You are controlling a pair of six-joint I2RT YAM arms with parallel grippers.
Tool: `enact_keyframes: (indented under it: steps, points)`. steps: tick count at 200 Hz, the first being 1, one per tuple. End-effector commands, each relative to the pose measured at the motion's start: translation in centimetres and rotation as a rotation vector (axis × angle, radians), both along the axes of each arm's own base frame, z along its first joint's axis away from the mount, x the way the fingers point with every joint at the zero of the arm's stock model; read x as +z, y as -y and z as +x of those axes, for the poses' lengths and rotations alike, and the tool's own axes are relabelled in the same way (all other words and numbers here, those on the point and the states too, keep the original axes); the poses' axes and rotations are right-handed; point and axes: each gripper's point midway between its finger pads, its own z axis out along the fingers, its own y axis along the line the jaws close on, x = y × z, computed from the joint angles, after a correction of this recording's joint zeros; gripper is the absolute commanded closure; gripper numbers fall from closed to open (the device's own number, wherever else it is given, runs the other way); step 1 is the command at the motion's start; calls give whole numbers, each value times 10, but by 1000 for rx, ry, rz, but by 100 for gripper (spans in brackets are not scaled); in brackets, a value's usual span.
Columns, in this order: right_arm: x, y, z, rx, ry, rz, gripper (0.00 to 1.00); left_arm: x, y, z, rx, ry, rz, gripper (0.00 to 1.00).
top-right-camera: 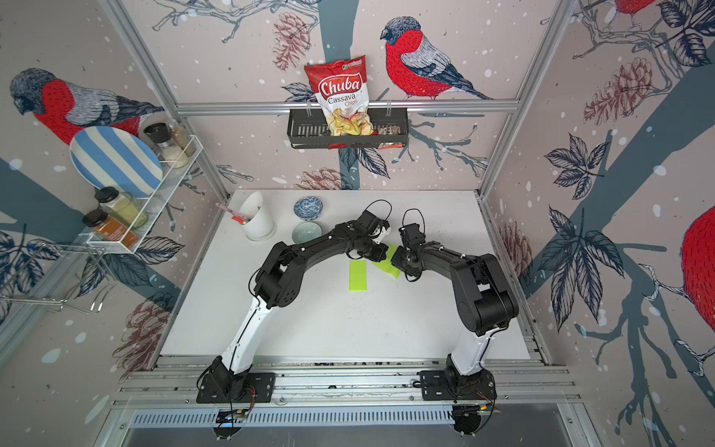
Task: Fold the square paper along the opposite sides
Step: Pick up the paper from the center of the board.
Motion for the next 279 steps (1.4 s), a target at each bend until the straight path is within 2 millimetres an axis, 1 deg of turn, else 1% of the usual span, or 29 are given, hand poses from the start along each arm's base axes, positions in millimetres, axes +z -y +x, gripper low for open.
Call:
enact_keyframes:
  steps: [1, 51, 67, 90, 121, 138, 150, 166, 185, 205, 228, 248, 279]
  points:
    - [-24, 8, -30, -4, -138, -25, 59, -19, -12, -19, -11, -76, 73, 100]
    - [-24, 5, -29, 9, -130, -17, 59, -18, -12, -19, -12, -73, 72, 100]
    - [-25, 4, -29, 18, -127, -16, 62, -17, -11, -19, -13, -72, 68, 100]
    - [-27, 4, -29, 25, -129, -14, 70, -13, -10, -18, -13, -67, 60, 100]
    - [-28, 2, -29, 36, -126, -14, 74, -7, -8, -18, -16, -57, 38, 100]
    - [-29, 1, -27, 40, -120, -16, 78, 1, -5, -16, -18, -43, 19, 100]
    - [-29, 1, -27, 45, -120, -17, 81, 11, -3, -14, -18, -23, 0, 100]
    - [-30, 0, -27, 53, -116, -20, 81, 28, 2, -9, -16, 13, -30, 100]
    - [-31, -1, -26, 57, -110, -25, 81, 57, 6, 1, -7, 77, -67, 100]
    - [-32, -1, -24, 64, -104, -26, 81, 95, 10, 16, 13, 169, -99, 100]
    - [-28, -3, -22, 78, -82, -30, 81, 139, 5, 36, 57, 289, -115, 100]
    - [-16, -4, -15, 95, -27, -37, 81, 183, -6, 51, 106, 395, -133, 100]
    - [22, -7, -2, 141, 101, -27, 81, 250, -33, 63, 174, 536, -171, 100]
